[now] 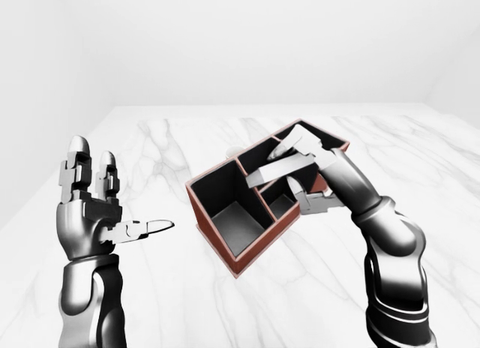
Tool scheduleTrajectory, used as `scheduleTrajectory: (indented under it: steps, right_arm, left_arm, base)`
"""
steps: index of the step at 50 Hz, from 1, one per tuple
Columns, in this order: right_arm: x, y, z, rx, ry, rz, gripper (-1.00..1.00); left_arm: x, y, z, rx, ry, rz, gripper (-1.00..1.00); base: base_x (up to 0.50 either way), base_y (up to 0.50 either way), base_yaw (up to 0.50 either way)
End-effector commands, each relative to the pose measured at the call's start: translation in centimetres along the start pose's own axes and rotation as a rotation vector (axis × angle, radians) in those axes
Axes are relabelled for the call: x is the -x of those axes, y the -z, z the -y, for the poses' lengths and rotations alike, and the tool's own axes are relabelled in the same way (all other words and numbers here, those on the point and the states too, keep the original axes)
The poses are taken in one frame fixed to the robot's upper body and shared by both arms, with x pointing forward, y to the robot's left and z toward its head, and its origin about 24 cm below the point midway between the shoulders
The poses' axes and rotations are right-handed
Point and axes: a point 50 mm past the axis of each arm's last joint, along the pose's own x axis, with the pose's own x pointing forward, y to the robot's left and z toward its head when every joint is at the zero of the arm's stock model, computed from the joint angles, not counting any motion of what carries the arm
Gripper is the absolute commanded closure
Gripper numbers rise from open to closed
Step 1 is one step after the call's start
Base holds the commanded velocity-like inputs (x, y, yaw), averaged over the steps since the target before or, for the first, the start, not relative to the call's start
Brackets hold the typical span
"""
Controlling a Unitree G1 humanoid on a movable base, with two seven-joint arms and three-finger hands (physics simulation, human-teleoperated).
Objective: Pick up the book and place it in the left compartment of the caddy.
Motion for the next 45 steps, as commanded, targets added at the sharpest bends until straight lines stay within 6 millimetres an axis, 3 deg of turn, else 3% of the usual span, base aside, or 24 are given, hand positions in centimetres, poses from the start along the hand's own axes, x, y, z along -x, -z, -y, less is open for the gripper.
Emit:
scheduleTrajectory:
  steps: [1,32,45]
  right_arm:
    - [-0.4,1.2,0.2,-0.122,0.082,0.004,1.0]
    - [-1.6,0.8,-1.8,-0.144,0.01,0.017,1.0]
    - [-1.7,3.1,-3.2,-0.237,0.004,-0.072,1.0]
  left_arm:
    - [0.0,0.0,0.0,0.0,-0.001,-0.001,-1.0]
    - [-0.1,0.1,0.0,0.0,-0.003,-0.003,-1.0]
    - [-0.1,0.0,-0.2,0.001,-0.005,0.0,-1.0]
  base:
    - [0.0,0.0,0.0]
    - [0.0,0.0,0.0]
    - [0.0,0.0,0.0]
